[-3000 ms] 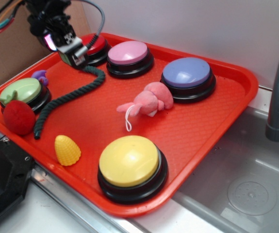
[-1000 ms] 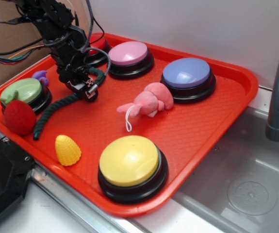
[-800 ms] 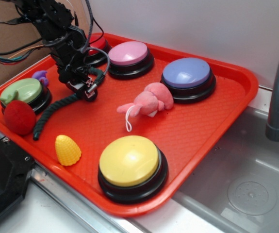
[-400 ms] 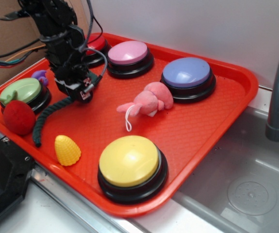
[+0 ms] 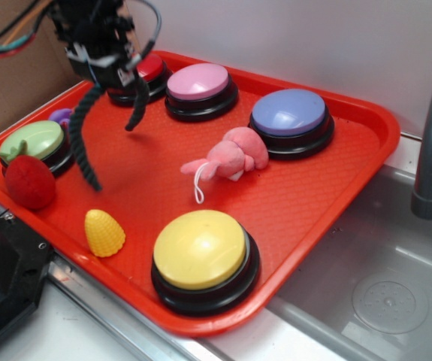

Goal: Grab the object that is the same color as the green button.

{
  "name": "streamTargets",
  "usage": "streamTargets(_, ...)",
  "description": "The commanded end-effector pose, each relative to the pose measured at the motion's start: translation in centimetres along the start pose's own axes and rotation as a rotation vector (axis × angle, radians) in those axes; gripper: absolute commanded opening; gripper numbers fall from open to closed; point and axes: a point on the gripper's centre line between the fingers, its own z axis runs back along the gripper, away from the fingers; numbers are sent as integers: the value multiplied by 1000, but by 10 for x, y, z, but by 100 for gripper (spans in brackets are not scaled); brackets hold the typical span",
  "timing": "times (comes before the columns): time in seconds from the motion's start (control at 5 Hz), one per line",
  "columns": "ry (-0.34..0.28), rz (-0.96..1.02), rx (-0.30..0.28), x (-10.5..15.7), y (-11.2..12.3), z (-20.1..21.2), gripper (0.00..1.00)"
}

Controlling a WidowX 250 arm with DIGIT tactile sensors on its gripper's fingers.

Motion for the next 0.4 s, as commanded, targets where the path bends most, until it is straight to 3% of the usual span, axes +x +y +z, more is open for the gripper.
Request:
streamTargets(0.0, -76, -12, -76, -1, -15, 74, 0)
streamTargets(0.2, -47, 5, -96, 0, -9, 67, 0)
